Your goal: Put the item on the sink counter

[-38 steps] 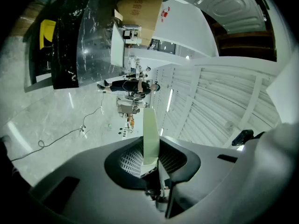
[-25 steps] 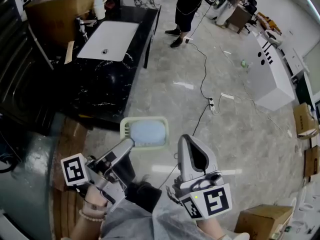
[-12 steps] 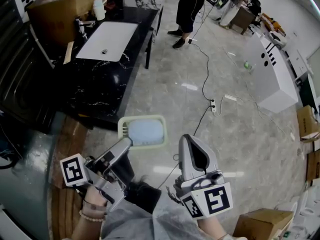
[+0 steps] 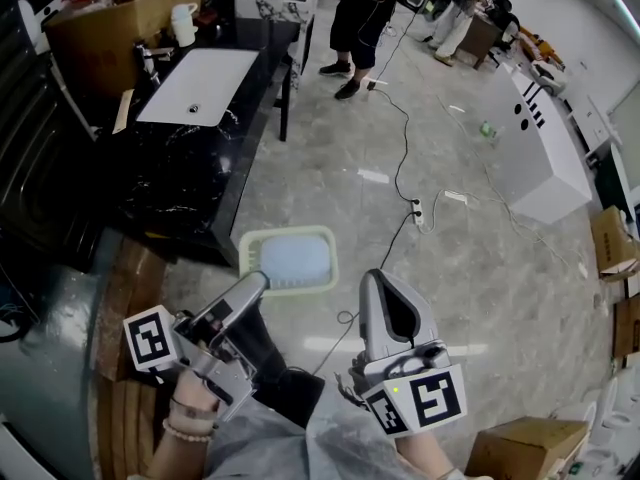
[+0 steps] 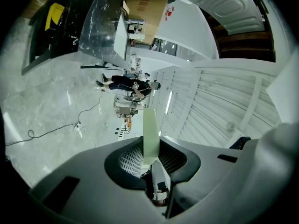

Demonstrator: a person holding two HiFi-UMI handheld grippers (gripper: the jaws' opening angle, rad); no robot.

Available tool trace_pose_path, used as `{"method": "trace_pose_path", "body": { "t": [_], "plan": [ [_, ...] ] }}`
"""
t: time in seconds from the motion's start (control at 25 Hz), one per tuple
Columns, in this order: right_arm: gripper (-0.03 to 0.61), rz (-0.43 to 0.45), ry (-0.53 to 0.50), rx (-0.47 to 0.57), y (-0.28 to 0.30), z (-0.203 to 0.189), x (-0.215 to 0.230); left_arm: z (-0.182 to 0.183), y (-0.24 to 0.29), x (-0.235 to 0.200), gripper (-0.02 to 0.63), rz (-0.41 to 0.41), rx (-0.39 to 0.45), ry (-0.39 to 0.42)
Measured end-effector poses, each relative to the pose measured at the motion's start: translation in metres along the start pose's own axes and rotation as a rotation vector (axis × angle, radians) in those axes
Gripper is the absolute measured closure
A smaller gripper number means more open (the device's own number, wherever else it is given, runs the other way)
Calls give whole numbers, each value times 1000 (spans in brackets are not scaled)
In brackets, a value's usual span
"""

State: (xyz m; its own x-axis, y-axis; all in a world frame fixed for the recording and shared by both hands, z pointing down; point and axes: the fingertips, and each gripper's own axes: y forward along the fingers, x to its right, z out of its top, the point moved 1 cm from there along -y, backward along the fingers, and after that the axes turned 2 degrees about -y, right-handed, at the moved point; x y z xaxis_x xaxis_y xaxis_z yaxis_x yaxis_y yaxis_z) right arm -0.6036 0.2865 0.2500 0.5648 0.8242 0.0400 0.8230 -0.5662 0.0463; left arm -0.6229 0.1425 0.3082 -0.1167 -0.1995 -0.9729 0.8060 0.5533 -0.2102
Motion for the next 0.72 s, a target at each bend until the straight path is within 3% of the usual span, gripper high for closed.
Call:
{"method": "trace_pose_path", "body": {
  "t": [0.32,0.72],
  "plan": [
    [581,-39,-4,12,3,0,21,5,25,-4,531,-5,-31,4],
    [581,-95,-32,-2,43,-1,62,36,85,-24,531,-3,-83,-17]
  ]
}}
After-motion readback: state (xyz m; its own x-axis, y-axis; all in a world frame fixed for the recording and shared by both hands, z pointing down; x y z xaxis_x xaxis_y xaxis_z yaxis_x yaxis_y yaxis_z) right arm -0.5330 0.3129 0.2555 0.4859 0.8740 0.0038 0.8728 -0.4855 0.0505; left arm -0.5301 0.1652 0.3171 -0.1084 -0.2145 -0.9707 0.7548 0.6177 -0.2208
